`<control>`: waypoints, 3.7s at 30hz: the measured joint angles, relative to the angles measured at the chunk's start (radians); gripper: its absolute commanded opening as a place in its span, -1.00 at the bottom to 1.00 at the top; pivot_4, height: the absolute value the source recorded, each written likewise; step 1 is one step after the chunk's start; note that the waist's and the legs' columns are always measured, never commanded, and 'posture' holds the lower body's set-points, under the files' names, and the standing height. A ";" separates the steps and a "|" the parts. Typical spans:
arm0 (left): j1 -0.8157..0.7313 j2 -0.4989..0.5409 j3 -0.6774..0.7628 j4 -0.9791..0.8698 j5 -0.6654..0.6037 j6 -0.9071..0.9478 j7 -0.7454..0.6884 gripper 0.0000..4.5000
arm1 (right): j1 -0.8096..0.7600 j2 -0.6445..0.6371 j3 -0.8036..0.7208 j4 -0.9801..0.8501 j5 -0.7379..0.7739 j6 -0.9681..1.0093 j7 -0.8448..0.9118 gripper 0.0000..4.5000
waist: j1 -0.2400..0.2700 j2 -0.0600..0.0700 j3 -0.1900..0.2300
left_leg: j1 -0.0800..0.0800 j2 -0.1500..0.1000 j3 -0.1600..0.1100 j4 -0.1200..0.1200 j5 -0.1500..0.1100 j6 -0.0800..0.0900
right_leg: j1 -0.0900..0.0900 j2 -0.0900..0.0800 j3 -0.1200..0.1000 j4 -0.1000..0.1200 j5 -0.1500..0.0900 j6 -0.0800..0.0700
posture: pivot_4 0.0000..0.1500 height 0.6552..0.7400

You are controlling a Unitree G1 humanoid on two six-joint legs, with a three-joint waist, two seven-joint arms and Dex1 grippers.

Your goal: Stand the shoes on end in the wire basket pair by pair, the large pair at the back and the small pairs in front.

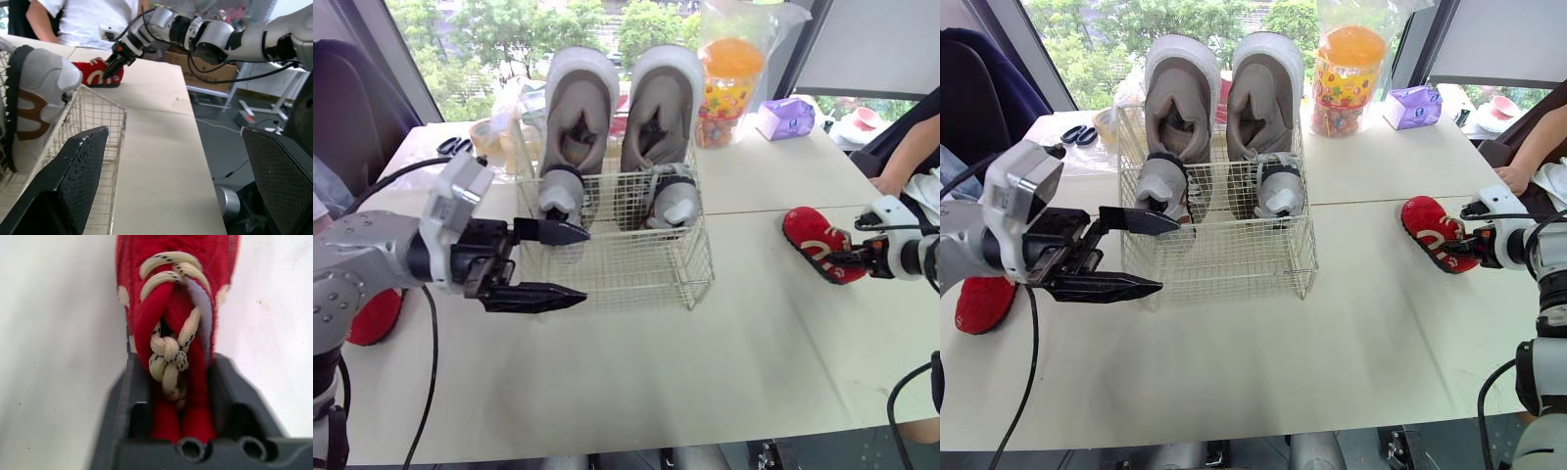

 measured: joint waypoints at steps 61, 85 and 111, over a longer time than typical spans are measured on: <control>-0.168 -0.300 0.080 0.219 -0.061 0.206 0.270 -0.90 | 0.116 0.147 -0.486 -1.273 1.097 0.351 -0.343 0.87 | 0.030 -0.009 0.000 | 0.001 0.001 -0.007 0.002 0.002 -0.004 | 0.003 0.002 0.003 0.008 -0.002 -0.004 | 1.00 1.00; -0.195 -0.411 0.105 0.180 -0.138 0.110 0.408 -0.90 | 0.286 0.580 -0.268 -1.374 1.424 0.173 -0.754 0.97 | 0.022 -0.010 -0.001 | 0.002 0.002 -0.007 0.002 0.002 -0.003 | 0.000 0.008 0.007 0.010 0.000 -0.001 | 1.00 1.00; -0.146 -0.414 0.080 0.110 -0.424 0.091 0.669 -0.90 | 0.214 0.614 -0.238 -1.260 1.408 0.154 -0.730 0.97 | 0.022 -0.010 -0.001 | 0.001 0.002 -0.008 0.002 0.002 -0.003 | 0.000 0.007 0.007 0.009 0.000 -0.001 | 1.00 1.00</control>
